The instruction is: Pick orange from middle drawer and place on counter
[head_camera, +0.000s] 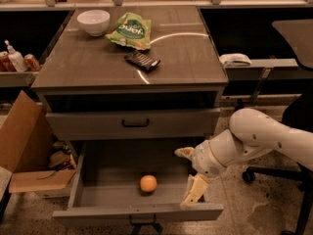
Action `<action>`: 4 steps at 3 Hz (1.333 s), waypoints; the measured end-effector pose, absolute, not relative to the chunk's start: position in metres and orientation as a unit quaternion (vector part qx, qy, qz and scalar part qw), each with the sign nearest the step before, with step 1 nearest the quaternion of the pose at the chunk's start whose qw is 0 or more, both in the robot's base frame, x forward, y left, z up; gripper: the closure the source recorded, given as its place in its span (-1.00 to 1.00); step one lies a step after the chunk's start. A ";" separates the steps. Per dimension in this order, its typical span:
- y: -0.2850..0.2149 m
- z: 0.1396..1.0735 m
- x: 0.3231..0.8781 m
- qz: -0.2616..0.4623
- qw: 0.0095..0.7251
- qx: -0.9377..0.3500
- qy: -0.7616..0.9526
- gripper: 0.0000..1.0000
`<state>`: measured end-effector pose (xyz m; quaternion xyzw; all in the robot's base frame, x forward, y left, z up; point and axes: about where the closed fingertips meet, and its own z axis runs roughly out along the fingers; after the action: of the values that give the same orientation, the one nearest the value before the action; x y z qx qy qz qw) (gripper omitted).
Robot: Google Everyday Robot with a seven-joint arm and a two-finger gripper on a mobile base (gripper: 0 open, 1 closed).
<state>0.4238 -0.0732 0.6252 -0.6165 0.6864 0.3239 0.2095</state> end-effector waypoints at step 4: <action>-0.064 0.576 0.440 0.311 0.284 -0.613 0.669 -1.00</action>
Offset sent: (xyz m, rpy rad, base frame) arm 0.0119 0.0047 -0.0269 -0.0090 -0.0486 -0.0084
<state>0.4399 -0.0641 0.5756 -0.6126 0.6688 0.3114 0.2838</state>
